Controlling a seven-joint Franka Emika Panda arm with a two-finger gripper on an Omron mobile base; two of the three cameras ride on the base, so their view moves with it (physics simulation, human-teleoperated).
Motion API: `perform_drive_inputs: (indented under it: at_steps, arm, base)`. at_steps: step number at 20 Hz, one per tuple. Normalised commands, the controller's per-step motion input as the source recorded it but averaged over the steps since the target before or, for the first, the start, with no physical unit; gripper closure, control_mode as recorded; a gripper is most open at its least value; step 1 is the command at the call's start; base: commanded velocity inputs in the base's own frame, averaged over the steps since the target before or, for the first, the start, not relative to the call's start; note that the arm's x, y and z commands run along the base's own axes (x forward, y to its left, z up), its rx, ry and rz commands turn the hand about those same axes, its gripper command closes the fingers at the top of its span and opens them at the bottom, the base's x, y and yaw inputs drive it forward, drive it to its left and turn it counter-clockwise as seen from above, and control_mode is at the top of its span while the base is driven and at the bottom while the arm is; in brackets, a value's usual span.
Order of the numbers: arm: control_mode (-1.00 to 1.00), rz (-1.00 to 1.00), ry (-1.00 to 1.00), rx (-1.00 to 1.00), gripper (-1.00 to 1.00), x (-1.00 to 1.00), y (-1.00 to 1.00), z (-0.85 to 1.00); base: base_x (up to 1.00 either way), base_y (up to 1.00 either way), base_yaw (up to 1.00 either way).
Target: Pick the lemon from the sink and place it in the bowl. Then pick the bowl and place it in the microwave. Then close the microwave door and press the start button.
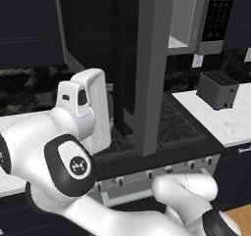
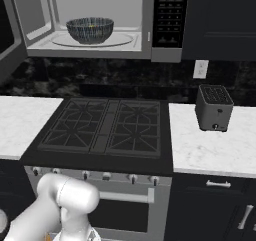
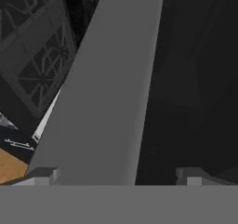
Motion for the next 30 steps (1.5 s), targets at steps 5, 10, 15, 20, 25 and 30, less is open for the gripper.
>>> perform_drive_inputs:
  at_steps: [5, 10, 15, 20, 25, 30]
  arm:
    - [-1.00, 0.00, -0.07, 0.00, -1.00, 0.14, -1.00, 0.10]
    - [-1.00, 0.01, -0.02, 0.00, -1.00, 0.72, -1.00, 0.17]
    - [-1.00, 0.07, 0.00, 0.00, -1.00, 1.00, -1.00, 0.13]
    - [-1.00, 0.09, 0.16, 0.00, -1.00, 1.00, -1.00, 0.04]
    - [-1.00, 0.04, 0.29, 0.00, -1.00, 1.00, -0.94, 0.21]
    - [-1.00, 0.00, 0.33, 0.03, -1.00, 1.00, -0.77, 0.32]
  base:
    - [0.00, 0.00, 0.00]
    - [0.00, 0.00, 0.00]
    - [0.00, 0.00, 0.00]
    - [0.00, 0.00, 0.00]
    - [0.00, 0.00, 0.00]
    - [0.00, 0.00, 0.00]
